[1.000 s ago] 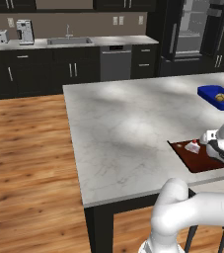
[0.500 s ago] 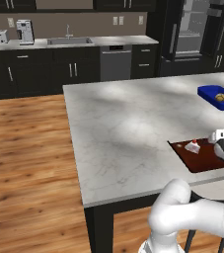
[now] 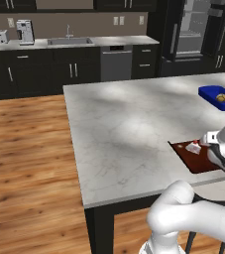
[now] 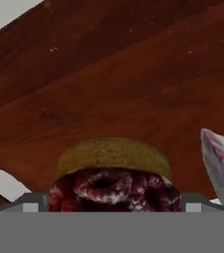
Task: Take the cakes from the fridge and place them on the empty tray on the dining counter.
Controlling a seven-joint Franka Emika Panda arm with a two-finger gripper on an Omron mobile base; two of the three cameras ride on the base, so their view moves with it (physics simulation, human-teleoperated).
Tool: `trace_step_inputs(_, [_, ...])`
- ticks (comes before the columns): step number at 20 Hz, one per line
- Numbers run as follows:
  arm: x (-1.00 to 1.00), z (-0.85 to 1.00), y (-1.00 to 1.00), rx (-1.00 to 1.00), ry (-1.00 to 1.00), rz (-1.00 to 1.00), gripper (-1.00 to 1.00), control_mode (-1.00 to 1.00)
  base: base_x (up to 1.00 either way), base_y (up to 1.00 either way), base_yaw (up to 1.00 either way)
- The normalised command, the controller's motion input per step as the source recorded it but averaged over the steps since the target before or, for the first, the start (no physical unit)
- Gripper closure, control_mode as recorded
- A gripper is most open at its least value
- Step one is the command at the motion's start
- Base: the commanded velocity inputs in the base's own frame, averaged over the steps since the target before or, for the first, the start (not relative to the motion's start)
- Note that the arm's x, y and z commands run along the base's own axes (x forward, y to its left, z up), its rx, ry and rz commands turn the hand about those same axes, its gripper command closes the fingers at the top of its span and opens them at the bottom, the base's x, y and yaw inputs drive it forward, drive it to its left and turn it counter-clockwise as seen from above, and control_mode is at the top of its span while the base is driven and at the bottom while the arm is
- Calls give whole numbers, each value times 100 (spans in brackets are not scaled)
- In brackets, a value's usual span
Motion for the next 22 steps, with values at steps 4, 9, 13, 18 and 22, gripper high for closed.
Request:
trace_step_inputs(4, [0,-45,12,-4,0,-2,-100,-100,0,0,0])
trace_step_inputs(9, [0,-7,-14,0,1,-5,-100,-100,0,0,0])
trace_step_inputs(13, [5,-15,-15,0,0,0,-100,-100,0,0,0])
trace_step_inputs(18, [-19,78,-31,0,-4,0,-100,-100,0,0,0])
trace_step_inputs(22, [-64,100,-17,0,-19,0,-100,-100,0,0,0])
